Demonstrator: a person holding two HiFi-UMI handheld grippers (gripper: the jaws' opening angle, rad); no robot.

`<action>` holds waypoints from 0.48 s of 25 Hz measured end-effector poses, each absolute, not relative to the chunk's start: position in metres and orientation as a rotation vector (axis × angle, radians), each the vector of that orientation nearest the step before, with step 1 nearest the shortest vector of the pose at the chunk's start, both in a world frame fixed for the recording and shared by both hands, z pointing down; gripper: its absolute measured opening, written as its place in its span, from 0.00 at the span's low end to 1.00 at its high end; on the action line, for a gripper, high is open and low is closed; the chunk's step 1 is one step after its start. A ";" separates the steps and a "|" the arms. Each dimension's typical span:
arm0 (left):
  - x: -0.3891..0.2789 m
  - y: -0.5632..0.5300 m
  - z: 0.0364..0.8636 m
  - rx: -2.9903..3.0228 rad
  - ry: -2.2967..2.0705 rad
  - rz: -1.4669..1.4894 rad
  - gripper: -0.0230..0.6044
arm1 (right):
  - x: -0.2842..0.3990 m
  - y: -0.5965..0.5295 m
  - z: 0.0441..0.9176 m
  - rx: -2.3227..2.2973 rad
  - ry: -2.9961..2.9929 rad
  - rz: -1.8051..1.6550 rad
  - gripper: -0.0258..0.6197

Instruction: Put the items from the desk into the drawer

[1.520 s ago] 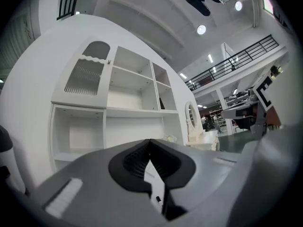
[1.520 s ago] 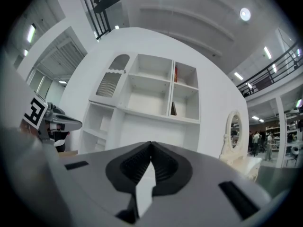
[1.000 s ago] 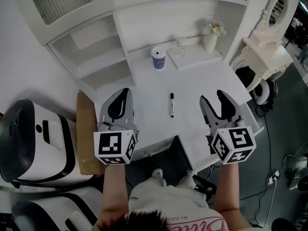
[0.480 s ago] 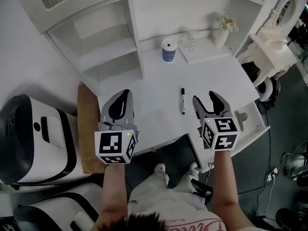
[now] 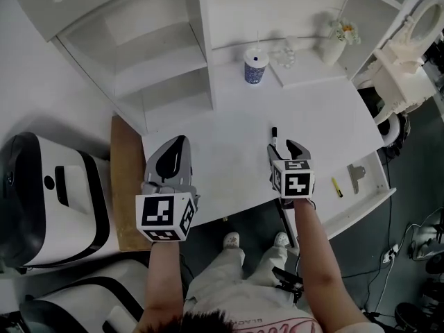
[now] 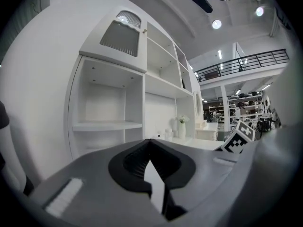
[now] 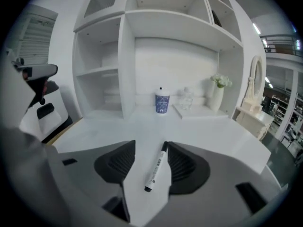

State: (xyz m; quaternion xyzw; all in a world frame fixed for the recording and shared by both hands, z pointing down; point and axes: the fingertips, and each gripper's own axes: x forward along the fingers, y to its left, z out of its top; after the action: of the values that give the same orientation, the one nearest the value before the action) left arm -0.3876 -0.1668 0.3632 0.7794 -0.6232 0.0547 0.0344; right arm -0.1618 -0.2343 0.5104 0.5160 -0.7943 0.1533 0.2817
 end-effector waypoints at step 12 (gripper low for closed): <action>-0.404 -0.175 0.376 2.363 -1.940 0.225 0.05 | -0.152 -0.266 0.604 1.318 -1.921 0.605 0.37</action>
State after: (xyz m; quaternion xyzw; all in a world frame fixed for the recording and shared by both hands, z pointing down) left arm -0.4043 -0.1754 0.3758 0.7703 -0.6323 0.0732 0.0381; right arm -0.1524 -0.2655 0.6044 0.5109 -0.7450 0.2345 0.3591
